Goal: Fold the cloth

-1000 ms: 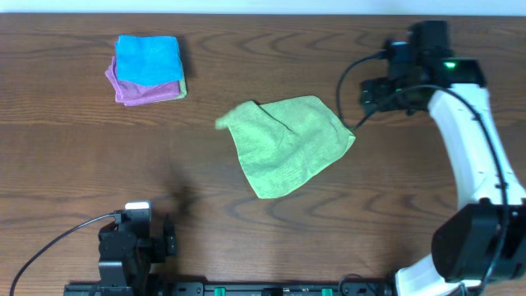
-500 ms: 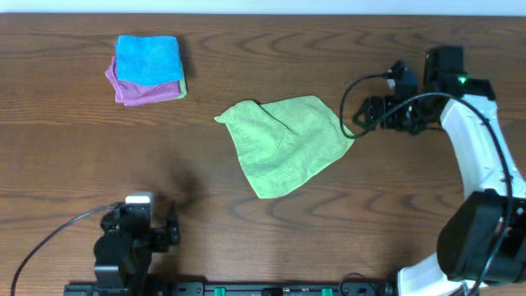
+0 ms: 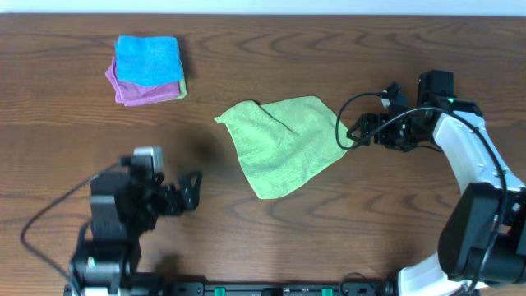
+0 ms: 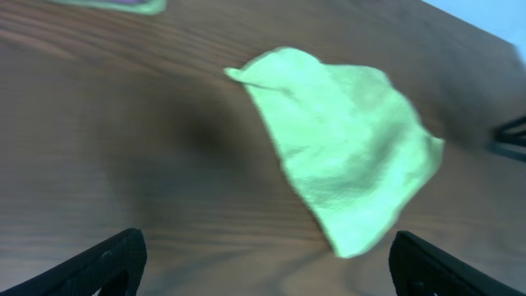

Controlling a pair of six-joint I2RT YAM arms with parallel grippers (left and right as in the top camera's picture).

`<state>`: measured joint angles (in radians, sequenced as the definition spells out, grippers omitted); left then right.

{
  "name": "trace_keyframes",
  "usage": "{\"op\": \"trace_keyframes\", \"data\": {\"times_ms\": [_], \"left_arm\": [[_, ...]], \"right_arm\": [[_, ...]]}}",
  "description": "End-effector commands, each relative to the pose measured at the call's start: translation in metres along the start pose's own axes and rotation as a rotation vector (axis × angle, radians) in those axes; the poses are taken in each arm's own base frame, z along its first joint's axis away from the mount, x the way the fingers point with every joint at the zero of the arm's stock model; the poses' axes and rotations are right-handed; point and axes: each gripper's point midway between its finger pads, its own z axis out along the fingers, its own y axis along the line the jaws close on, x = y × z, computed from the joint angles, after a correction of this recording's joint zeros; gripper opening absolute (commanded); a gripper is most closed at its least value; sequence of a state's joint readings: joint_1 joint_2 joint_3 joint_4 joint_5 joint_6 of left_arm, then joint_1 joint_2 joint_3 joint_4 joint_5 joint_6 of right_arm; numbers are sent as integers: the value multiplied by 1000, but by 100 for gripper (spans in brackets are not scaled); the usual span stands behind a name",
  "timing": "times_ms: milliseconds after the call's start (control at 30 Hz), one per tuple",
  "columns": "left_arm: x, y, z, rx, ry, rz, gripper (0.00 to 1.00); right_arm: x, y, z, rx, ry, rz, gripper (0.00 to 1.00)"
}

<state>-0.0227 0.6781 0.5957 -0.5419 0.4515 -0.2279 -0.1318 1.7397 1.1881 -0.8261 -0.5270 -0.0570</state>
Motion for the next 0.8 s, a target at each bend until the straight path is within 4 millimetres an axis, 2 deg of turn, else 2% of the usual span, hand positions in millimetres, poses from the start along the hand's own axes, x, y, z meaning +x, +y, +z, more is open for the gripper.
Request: {"op": "trace_keyframes", "data": {"times_ms": [0, 33, 133, 233, 333, 567, 767], "left_arm": [[-16, -33, 9, 160, 100, -63, 95], [-20, -29, 18, 141, 125, -79, 96], [-15, -19, 39, 116, 197, -196, 95], [-12, -10, 58, 75, 247, -467, 95], [0, -1, 71, 15, 314, -697, 95], [21, -3, 87, 25, 441, -827, 95], [32, -23, 100, 46, 500, -835, 95]], "right_arm": [[-1, 4, -4, -23, -12, 27, 90], [0, 4, -3, -23, -10, 27, 90], [0, 3, -1, -27, -9, 28, 89], [-1, 4, 4, -49, -3, 33, 89], [-1, 2, 10, -61, 8, 55, 89], [6, -8, 36, -91, 71, 118, 87], [9, -12, 52, -121, 100, 168, 84]]}}
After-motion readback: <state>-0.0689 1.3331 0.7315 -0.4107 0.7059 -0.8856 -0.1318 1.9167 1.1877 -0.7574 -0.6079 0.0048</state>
